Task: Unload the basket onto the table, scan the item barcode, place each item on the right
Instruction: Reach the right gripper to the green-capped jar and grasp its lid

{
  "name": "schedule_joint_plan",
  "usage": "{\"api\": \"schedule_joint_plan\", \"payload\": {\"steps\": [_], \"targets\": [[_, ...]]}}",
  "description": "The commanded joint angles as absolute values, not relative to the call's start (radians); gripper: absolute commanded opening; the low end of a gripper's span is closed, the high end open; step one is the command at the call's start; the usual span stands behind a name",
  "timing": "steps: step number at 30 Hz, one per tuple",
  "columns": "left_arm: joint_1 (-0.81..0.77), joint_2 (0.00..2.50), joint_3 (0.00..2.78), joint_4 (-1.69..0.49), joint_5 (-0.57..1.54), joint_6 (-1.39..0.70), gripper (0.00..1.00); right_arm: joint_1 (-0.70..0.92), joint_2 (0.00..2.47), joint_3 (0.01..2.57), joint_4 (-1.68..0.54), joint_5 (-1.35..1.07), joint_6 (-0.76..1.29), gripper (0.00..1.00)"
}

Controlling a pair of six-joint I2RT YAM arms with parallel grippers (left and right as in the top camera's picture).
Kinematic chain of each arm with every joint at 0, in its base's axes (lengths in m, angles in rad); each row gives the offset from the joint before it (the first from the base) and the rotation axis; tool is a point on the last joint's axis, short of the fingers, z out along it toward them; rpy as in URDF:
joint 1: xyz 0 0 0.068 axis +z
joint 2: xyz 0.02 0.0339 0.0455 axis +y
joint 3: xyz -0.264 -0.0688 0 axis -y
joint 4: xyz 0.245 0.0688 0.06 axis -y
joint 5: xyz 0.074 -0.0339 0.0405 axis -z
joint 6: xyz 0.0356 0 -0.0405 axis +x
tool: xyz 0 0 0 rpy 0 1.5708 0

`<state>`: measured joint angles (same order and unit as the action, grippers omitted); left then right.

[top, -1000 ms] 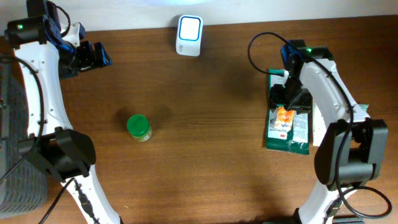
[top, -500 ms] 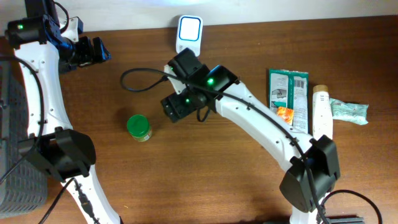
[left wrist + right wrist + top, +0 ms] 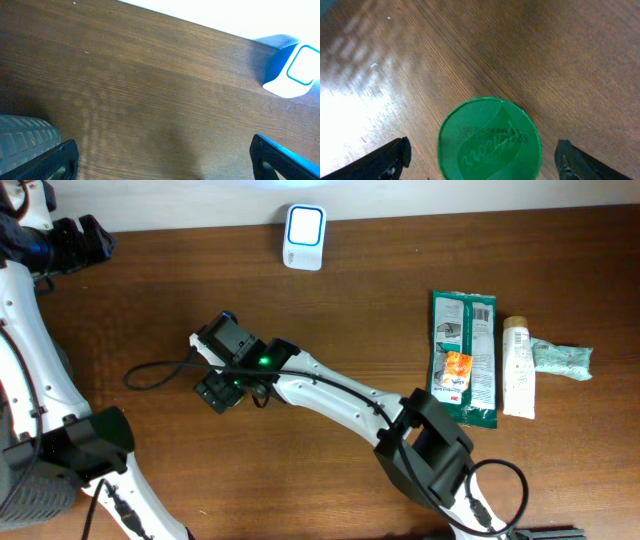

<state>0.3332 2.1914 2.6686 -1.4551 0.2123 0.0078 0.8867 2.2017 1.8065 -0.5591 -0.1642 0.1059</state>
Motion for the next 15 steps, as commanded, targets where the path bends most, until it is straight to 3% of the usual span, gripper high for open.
{"api": "schedule_joint_plan", "payload": {"steps": [1, 6, 11, 12, 15], "targets": [[0.335, 2.167, 2.684, -1.46, 0.22, 0.012, 0.99, 0.887, 2.236, 1.818, -0.541, -0.168, 0.108, 0.86], [0.335, 2.167, 2.684, -1.479, 0.219, 0.012, 0.99, 0.887, 2.286, 1.818, -0.507, -0.169, 0.108, 0.79], [0.335, 2.167, 2.684, -1.479, 0.22, 0.012, 0.99, 0.876, 2.275, 1.819, -0.519, -0.134, 0.109, 0.57], [0.335, 2.167, 2.684, -1.479, 0.22, 0.012, 0.99, 0.862, 2.255, 1.819, -0.536, -0.132, 0.112, 0.48], [0.335, 2.167, 2.684, -1.479, 0.22, 0.012, 0.99, 0.801, 2.176, 1.819, -0.627, -0.073, 0.213, 0.47]]}}
